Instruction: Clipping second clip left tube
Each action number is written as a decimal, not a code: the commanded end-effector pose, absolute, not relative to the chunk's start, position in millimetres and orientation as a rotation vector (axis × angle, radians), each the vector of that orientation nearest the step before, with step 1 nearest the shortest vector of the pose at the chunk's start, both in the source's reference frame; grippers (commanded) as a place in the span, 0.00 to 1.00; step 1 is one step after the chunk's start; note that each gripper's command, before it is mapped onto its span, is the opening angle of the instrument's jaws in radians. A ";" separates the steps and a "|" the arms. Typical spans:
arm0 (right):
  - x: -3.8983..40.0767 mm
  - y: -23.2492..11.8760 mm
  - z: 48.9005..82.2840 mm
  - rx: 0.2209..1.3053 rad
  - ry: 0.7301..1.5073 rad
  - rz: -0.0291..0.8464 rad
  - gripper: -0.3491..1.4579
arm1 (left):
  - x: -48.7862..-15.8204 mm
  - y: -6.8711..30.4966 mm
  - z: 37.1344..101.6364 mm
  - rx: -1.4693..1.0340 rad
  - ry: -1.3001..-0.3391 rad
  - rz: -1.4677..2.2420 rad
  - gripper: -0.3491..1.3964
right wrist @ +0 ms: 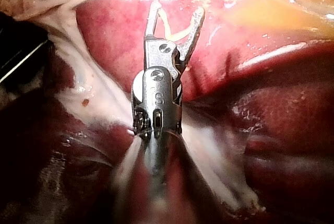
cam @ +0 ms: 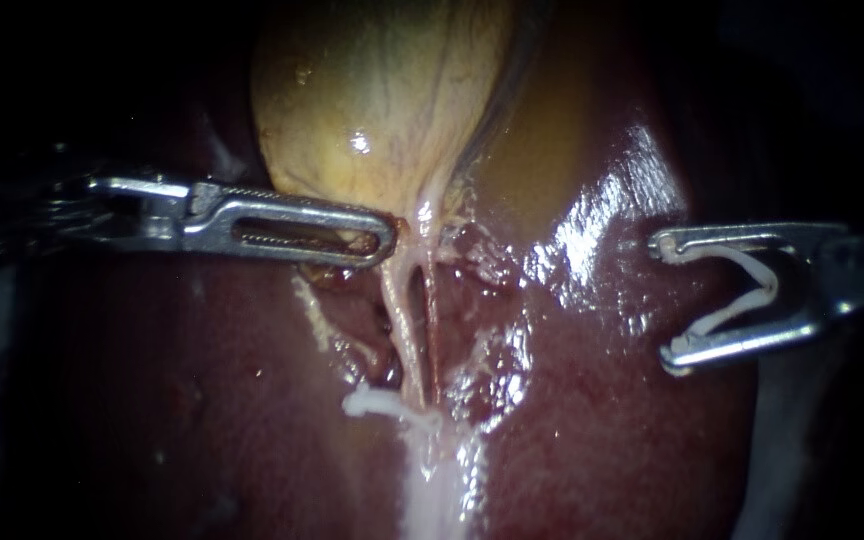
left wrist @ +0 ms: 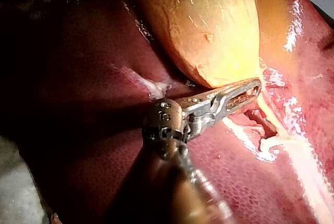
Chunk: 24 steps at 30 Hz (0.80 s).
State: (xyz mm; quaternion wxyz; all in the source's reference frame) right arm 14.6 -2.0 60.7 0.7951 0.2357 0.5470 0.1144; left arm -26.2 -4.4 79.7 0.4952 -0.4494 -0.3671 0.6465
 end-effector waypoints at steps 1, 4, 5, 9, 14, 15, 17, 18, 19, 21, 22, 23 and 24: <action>14.6 -2.0 60.7 0.510 1.175 0.251 0.47 | -26.1 -4.4 79.6 -1.089 -0.890 1.567 0.00; 14.6 -2.1 60.7 0.510 1.175 0.250 0.47 | -25.7 -4.4 79.4 -1.089 -0.894 1.568 0.00; 14.6 -2.1 60.8 0.513 1.174 0.255 0.47 | -25.4 -4.4 79.2 -1.089 -0.896 1.567 0.00; 14.6 -2.1 60.8 0.513 1.174 0.255 0.47 | -24.2 -3.9 78.1 -1.087 -0.906 1.565 0.00; 14.7 -2.1 60.8 0.516 1.173 0.261 0.47 | -22.6 -3.1 76.6 -1.083 -0.898 1.556 0.00; 14.7 -2.1 60.8 0.516 1.173 0.261 0.47 | -22.4 -2.9 76.3 -1.082 -0.897 1.554 0.00; 14.7 -2.1 60.8 0.516 1.172 0.261 0.47 | -21.8 -2.3 75.5 -1.085 -0.895 1.544 0.00; 14.7 -2.1 60.8 0.516 1.172 0.261 0.47 | -21.5 -2.1 75.2 -1.087 -0.892 1.539 0.00; 14.8 -2.1 60.7 0.516 1.172 0.261 0.47 | -21.3 -1.9 74.9 -1.092 -0.889 1.540 0.00; 14.8 -2.2 60.7 0.516 1.172 0.261 0.47 | -20.9 -1.6 74.3 -1.097 -0.887 1.539 0.00; 14.9 -2.2 60.7 0.515 1.172 0.261 0.47 | -20.8 -1.6 74.1 -1.096 -0.884 1.538 0.00; 14.9 -2.2 60.7 0.515 1.172 0.262 0.47 | -20.7 -1.6 74.1 -1.096 -0.884 1.538 0.00; 15.0 -2.2 60.7 0.518 1.171 0.267 0.47 | -20.7 -1.6 74.1 -1.096 -0.884 1.538 0.00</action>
